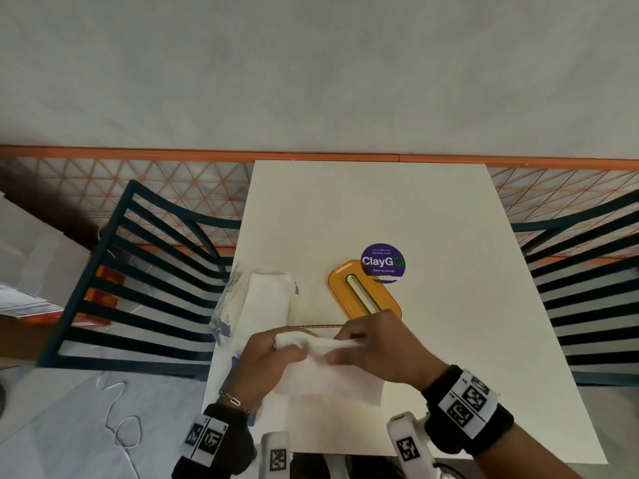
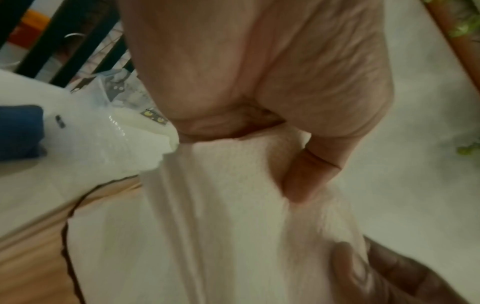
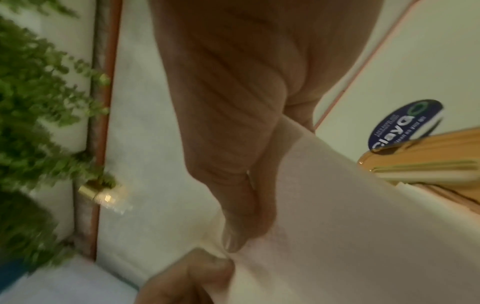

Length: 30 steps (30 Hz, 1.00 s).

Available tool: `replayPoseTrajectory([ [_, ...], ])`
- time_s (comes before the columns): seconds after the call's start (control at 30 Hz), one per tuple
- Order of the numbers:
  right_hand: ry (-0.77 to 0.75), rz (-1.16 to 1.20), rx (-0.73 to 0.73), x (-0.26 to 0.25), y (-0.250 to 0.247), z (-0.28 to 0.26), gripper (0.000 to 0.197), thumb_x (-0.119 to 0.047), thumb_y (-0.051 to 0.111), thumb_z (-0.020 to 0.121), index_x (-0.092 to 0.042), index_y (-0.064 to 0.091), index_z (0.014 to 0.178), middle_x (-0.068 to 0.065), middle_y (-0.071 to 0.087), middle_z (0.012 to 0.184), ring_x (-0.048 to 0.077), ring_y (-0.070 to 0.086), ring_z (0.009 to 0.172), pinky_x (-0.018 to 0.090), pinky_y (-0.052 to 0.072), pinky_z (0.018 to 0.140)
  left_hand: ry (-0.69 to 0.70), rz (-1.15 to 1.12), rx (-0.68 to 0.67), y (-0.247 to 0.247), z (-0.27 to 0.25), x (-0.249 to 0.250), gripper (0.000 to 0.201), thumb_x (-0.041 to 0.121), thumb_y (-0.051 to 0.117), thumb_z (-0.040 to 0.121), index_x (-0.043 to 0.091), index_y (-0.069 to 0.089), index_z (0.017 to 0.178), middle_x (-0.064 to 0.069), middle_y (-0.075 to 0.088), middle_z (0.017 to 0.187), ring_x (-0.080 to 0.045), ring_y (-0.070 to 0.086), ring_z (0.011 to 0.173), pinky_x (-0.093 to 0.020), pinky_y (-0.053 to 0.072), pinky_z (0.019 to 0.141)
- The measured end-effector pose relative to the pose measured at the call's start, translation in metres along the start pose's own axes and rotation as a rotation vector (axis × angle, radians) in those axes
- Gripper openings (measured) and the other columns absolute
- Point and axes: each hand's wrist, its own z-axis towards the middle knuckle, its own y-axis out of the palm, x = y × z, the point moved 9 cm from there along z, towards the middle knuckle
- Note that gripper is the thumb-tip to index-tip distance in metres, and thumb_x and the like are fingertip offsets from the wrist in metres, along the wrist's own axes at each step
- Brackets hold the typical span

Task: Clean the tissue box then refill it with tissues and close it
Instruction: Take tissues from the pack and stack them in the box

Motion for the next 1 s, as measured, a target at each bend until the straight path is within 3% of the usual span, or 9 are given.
replayPoseTrajectory([
  [0.13, 0.243, 0.321, -0.066, 0.029, -0.004, -0.002, 0.025, -0.042, 0.088, 0.076, -0.021, 0.081, 0.088, -0.004, 0.079, 0.087, 0.012, 0.074, 0.075, 0.022, 0.057, 0.066, -0.176, -0.199, 0.042, 0.001, 0.001, -0.024, 0.026, 0.019, 0.072, 0.080, 0.022, 0.079, 0.105, -0.008, 0.078, 0.105, -0.037, 0.069, 0.107, -0.058, 0.055, 0.095],
  [0.3, 0.405, 0.574, -0.208, 0.069, 0.024, -0.012, 0.037, -0.027, 0.087, 0.080, -0.017, 0.076, 0.114, 0.002, 0.079, 0.110, 0.024, 0.076, 0.101, 0.047, 0.061, 0.091, -0.279, -0.268, 0.161, -0.002, 0.001, -0.050, 0.020, 0.010, 0.068, 0.088, 0.020, 0.078, 0.102, -0.010, 0.078, 0.103, -0.038, 0.069, 0.105, -0.051, 0.059, 0.088],
  [0.4, 0.441, 0.653, -0.142, 0.085, 0.033, -0.015, 0.034, -0.019, 0.081, 0.086, -0.016, 0.073, 0.119, 0.002, 0.078, 0.113, 0.026, 0.075, 0.103, 0.051, 0.060, 0.092, -0.256, -0.212, 0.209, -0.007, 0.002, -0.060, 0.023, 0.013, 0.071, 0.090, 0.023, 0.074, 0.110, -0.006, 0.078, 0.108, -0.033, 0.071, 0.105, -0.055, 0.059, 0.091],
  [0.5, 0.492, 0.566, 0.017, 0.100, 0.034, -0.015, 0.028, -0.023, 0.082, 0.084, -0.016, 0.074, 0.110, -0.001, 0.080, 0.103, 0.022, 0.077, 0.094, 0.048, 0.063, 0.088, -0.224, -0.072, 0.262, -0.017, 0.003, -0.066, 0.049, 0.018, 0.081, 0.083, 0.027, 0.061, 0.126, -0.003, 0.076, 0.113, -0.026, 0.072, 0.102, -0.049, 0.062, 0.086],
  [0.57, 0.524, 0.361, 0.109, 0.104, 0.031, -0.015, 0.022, -0.033, 0.082, 0.083, -0.019, 0.072, 0.097, -0.007, 0.076, 0.091, 0.014, 0.072, 0.083, 0.032, 0.062, 0.075, -0.184, 0.031, 0.294, -0.021, 0.003, -0.062, 0.064, 0.016, 0.084, 0.078, 0.029, 0.054, 0.133, -0.002, 0.074, 0.114, -0.021, 0.072, 0.098, -0.038, 0.063, 0.077],
  [0.63, 0.542, 0.167, 0.171, 0.102, 0.028, -0.014, 0.022, -0.037, 0.079, 0.086, -0.023, 0.063, 0.085, -0.011, 0.066, 0.080, 0.007, 0.061, 0.072, 0.017, 0.045, 0.060, -0.142, 0.078, 0.323, -0.021, 0.002, -0.054, 0.072, 0.010, 0.084, 0.078, 0.027, 0.050, 0.139, -0.003, 0.072, 0.116, -0.016, 0.071, 0.094, -0.024, 0.057, 0.069],
  [0.7, 0.531, 0.088, 0.203, 0.099, 0.028, -0.012, 0.022, -0.037, 0.076, 0.089, -0.025, 0.058, 0.082, -0.011, 0.061, 0.078, 0.005, 0.055, 0.068, 0.015, 0.037, 0.056, -0.116, 0.121, 0.352, -0.020, 0.001, -0.048, 0.074, 0.006, 0.083, 0.078, 0.026, 0.048, 0.141, -0.002, 0.072, 0.117, -0.013, 0.071, 0.094, -0.016, 0.053, 0.067],
  [0.83, 0.542, 0.032, 0.230, 0.098, 0.030, -0.010, 0.018, -0.034, 0.072, 0.091, -0.022, 0.059, 0.090, -0.007, 0.064, 0.085, 0.006, 0.055, 0.071, 0.013, 0.037, 0.056, -0.082, 0.188, 0.382, -0.018, 0.002, -0.047, 0.069, 0.006, 0.080, 0.082, 0.026, 0.051, 0.141, 0.000, 0.072, 0.120, -0.011, 0.070, 0.096, -0.014, 0.053, 0.068],
  [1.0, 0.602, 0.015, 0.174, 0.103, 0.033, -0.010, 0.024, -0.032, 0.076, 0.089, -0.018, 0.060, 0.079, -0.003, 0.061, 0.075, 0.010, 0.053, 0.063, 0.019, 0.038, 0.054, -0.055, 0.259, 0.357, -0.014, 0.003, -0.048, 0.066, 0.005, 0.079, 0.084, 0.027, 0.051, 0.140, 0.002, 0.070, 0.122, -0.014, 0.069, 0.101, -0.008, 0.051, 0.064],
])
